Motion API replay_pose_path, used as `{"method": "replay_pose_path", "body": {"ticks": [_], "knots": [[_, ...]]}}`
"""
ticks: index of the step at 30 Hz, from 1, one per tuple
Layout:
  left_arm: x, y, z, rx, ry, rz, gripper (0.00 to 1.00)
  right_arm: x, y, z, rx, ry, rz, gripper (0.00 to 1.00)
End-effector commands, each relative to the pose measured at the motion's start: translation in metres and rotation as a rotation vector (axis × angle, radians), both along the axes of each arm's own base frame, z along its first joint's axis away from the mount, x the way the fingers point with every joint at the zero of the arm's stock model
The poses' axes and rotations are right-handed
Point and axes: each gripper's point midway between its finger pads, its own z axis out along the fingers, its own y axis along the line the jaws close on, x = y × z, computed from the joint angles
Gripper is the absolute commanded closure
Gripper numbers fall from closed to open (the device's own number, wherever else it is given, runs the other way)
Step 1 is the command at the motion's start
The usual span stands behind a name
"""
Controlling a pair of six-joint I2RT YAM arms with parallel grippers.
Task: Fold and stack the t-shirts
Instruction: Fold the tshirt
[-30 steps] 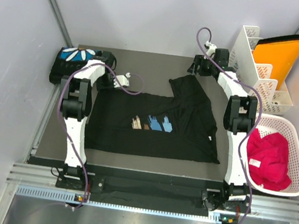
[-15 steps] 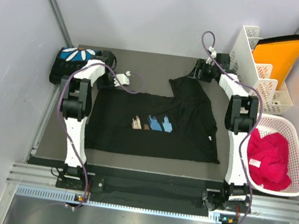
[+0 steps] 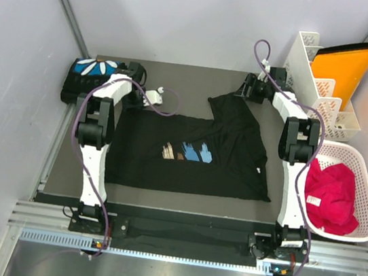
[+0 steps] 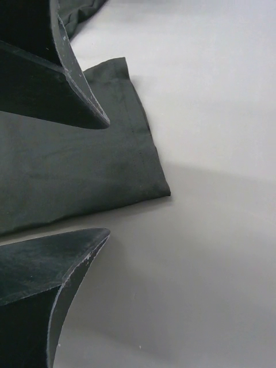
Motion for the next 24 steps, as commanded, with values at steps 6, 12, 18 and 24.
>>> {"method": "replay_pose_path", "body": {"ticks": [6,12,18,24], "knots": [[0.011,-0.013,0.036,-0.033,-0.093,-0.046,0.71,-0.001,0.022,-0.014,0.04,0.026,0.014,0.31],[0.007,-0.013,0.037,-0.037,-0.087,-0.039,0.71,0.002,0.034,-0.02,0.04,0.02,0.023,0.31],[0.0,-0.012,0.033,-0.036,-0.07,-0.037,0.71,-0.003,0.041,-0.029,0.042,0.044,0.026,0.31],[-0.002,-0.019,0.035,-0.073,-0.067,-0.04,0.71,-0.005,0.039,-0.037,0.033,0.065,0.006,0.39]]}}
